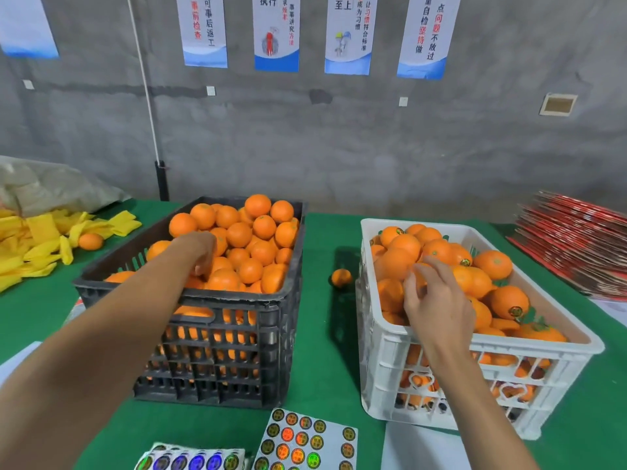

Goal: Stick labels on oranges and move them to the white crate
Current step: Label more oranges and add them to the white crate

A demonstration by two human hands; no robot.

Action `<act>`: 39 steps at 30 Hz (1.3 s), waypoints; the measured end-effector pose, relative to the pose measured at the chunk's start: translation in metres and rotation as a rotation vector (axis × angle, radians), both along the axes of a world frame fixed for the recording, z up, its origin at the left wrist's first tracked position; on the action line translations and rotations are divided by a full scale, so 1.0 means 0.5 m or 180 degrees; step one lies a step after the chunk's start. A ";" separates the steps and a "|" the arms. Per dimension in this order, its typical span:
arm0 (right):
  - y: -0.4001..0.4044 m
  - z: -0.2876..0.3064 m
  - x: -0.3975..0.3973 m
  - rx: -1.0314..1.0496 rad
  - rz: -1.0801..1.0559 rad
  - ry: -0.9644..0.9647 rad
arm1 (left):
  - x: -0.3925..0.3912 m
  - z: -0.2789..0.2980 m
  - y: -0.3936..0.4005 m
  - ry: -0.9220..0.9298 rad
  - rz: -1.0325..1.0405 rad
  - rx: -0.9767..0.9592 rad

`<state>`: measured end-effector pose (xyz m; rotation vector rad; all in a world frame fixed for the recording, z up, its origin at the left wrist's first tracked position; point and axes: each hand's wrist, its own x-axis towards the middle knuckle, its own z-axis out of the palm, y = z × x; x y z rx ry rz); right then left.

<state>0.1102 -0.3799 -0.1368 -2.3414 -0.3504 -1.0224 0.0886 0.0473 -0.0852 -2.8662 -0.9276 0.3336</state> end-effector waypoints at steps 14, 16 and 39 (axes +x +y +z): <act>0.152 0.024 -0.088 0.0528 0.1938 -0.0176 | -0.136 0.022 -0.335 -0.3678 -0.1350 -0.1350; 0.152 0.009 -0.116 0.0541 0.1664 -0.0519 | -0.161 -0.015 -0.405 -0.3812 -0.1529 -0.1406; -0.013 -0.392 -0.208 -0.1786 0.1268 0.1712 | -0.269 -0.513 -0.502 -0.2507 -0.1105 -0.1845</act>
